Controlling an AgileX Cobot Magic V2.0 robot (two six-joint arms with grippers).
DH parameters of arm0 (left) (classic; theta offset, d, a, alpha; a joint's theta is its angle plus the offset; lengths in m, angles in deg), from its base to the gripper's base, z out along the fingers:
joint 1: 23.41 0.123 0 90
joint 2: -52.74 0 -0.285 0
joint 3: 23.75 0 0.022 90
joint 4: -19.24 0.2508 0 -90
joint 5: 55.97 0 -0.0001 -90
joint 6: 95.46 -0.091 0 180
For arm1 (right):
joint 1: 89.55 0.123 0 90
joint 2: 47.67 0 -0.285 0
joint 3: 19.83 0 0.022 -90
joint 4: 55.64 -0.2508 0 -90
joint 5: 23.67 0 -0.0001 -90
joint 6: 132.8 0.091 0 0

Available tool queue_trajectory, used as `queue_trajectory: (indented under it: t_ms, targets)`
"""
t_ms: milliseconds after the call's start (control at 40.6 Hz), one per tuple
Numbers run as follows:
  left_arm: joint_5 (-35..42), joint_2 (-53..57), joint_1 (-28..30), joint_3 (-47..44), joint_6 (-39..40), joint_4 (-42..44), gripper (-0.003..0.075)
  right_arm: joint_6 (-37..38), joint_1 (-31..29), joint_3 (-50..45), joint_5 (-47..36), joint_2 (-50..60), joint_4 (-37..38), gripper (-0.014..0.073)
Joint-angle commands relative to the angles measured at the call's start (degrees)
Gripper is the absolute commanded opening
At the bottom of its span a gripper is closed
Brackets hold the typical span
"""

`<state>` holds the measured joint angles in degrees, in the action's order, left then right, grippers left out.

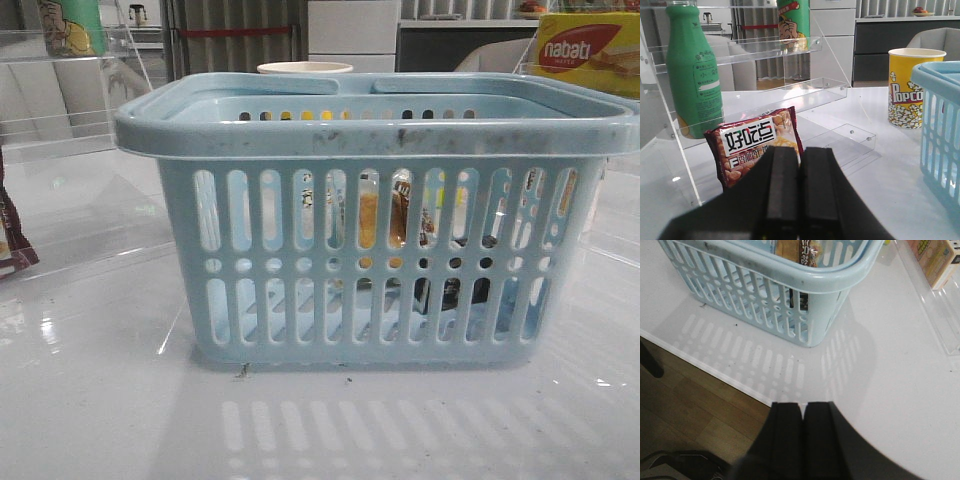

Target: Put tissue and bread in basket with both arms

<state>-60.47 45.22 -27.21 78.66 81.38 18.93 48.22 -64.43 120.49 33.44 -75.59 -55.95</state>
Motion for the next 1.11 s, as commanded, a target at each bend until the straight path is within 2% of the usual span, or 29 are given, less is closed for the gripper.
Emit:
queue_trajectory:
  t_ms: [0, 222, 394, 542, 714, 862, 1083]
  targets:
    - [5.3, 1.0, -0.4, -0.4, 0.0, -0.6, 0.0092, -0.5, 0.0, 1.6, -3.9, -0.5, 0.3, 0.0056]
    - [5.3, 1.0, -0.4, -0.4, 0.0, -0.6, 0.0092, -0.5, -1.1, 0.1, -5.1, 1.1, 0.3, 0.0056]
    - [5.3, 1.0, -0.4, -0.4, 0.0, -0.6, 0.0092, -0.5, -10.3, -9.0, -19.9, 7.1, 0.3, 0.0056]
    - [5.2, 1.0, -0.4, -0.4, 0.0, -0.6, 0.0092, -0.5, -18.4, -20.6, -37.6, 13.5, 0.3, 0.0056]
    - [5.2, 1.0, -0.4, -0.4, 0.0, -0.6, 0.0092, -0.5, -24.2, -32.6, -50.2, 20.0, 0.3, 0.0056]
    - [5.2, 1.0, -0.4, -0.4, 0.0, -0.6, 0.0092, -0.5, -25.2, -38.8, -56.4, 21.8, 0.3, 0.0056]
    - [5.2, 1.0, -0.4, -0.4, 0.0, -0.6, 0.0092, -0.5, -25.0, -38.9, -56.3, 21.8, 0.3, 0.0056]
